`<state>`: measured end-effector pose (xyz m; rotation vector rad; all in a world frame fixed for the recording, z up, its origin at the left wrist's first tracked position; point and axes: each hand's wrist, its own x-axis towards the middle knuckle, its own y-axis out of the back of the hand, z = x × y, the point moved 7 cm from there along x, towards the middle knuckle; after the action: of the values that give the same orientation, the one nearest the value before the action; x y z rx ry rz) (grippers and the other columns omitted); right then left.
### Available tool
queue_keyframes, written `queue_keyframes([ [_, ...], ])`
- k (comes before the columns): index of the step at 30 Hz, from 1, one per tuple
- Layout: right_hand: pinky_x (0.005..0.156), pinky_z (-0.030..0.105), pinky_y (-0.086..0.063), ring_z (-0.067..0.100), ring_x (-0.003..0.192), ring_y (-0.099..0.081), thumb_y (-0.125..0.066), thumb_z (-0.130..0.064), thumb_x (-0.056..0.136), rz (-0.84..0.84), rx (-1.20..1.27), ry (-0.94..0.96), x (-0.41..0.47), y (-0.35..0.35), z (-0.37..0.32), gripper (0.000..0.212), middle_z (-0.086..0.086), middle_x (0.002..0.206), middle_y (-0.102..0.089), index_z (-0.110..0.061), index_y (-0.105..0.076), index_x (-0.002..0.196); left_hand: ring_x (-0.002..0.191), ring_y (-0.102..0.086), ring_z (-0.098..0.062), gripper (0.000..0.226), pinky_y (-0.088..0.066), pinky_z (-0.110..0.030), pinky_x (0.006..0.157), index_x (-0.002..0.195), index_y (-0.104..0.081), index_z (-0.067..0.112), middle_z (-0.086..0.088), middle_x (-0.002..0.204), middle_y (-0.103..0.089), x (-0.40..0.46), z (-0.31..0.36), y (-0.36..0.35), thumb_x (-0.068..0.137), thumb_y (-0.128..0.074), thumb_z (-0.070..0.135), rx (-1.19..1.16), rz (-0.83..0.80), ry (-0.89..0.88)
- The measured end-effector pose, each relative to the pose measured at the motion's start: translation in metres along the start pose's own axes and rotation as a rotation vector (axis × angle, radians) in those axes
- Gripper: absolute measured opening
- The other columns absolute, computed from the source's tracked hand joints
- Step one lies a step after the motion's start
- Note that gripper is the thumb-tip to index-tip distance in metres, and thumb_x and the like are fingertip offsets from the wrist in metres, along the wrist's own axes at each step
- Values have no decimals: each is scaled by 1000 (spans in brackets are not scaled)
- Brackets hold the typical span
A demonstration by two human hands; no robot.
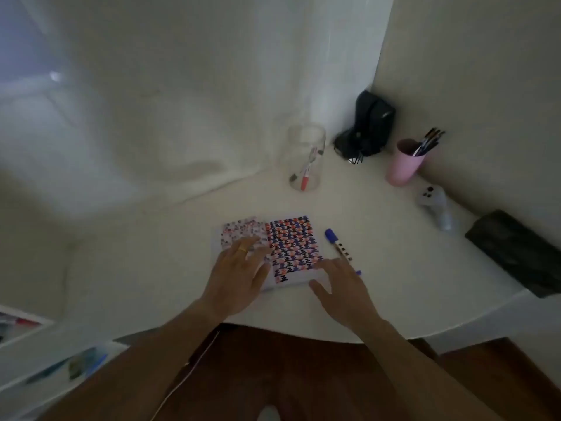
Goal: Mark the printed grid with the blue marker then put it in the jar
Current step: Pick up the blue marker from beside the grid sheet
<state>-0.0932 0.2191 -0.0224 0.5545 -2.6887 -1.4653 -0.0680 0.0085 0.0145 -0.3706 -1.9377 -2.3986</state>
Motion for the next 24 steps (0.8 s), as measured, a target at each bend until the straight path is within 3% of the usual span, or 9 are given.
queue_keyframes([
  [3, 109, 39, -38, 27, 133, -44, -51, -44, 96, 75, -133, 60, 12, -28, 15, 39, 0, 137, -56, -27, -57, 130, 122, -46, -27, 32, -44, -46, 95, 126, -52, 23, -9, 134, -51, 3, -4, -33, 100, -38, 36, -8, 39, -11],
  [8, 109, 50, -41, 34, 123, -53, -42, -48, 90, 261, -200, 165, 13, -48, 30, 45, 7, 128, -62, -23, -65, 120, 115, -46, -24, 32, -43, -42, 90, 122, -57, 23, -7, 127, -50, -8, -5, -67, 100, -36, 36, 10, 154, 1],
  [13, 106, 47, -41, 34, 118, -54, -37, -48, 89, 327, -238, 206, 12, -52, 28, 48, 7, 125, -63, -21, -65, 117, 116, -47, -26, 37, -44, -44, 89, 115, -60, 24, -6, 126, -52, -16, -7, -79, 100, -30, 39, 39, 243, 28],
  [18, 114, 42, -32, 29, 128, -47, -45, -42, 97, 352, -275, 225, 6, -51, 23, 38, 3, 132, -60, -23, -62, 124, 110, -48, -25, 36, -46, -44, 85, 111, -60, 26, -5, 120, -54, -18, -8, -79, 98, -28, 38, 73, 290, 23],
  [24, 109, 41, -40, 29, 118, -56, -43, -32, 98, 405, -278, 210, -7, -51, 20, 30, 5, 115, -68, -18, -67, 110, 106, -50, -28, 39, -49, -45, 81, 106, -63, 27, -6, 115, -56, -25, -6, -76, 95, -27, 39, 74, 303, 22],
])
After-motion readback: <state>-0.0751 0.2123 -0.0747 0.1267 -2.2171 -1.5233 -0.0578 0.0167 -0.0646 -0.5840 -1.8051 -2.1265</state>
